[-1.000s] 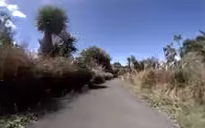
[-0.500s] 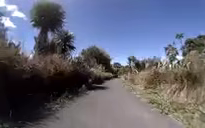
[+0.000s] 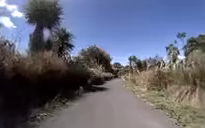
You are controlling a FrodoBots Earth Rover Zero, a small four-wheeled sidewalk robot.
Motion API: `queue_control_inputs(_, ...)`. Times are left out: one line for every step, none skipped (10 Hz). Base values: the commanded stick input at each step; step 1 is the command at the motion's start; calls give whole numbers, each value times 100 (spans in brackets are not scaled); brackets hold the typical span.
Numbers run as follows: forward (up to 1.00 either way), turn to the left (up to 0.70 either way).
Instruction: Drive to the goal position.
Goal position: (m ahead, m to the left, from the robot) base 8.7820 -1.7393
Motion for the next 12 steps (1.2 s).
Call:
queue_control_inputs(85,0)
queue_control_inputs(85,0)
queue_control_inputs(85,-34)
queue_control_inputs(85,-34)
queue_control_inputs(85,-34)
queue_control_inputs(85,-21)
queue_control_inputs(85,-9)
queue_control_inputs(85,0)
queue_control_inputs(85,0)
queue_control_inputs(85,0)
queue_control_inputs(85,0)
queue_control_inputs(85,0)
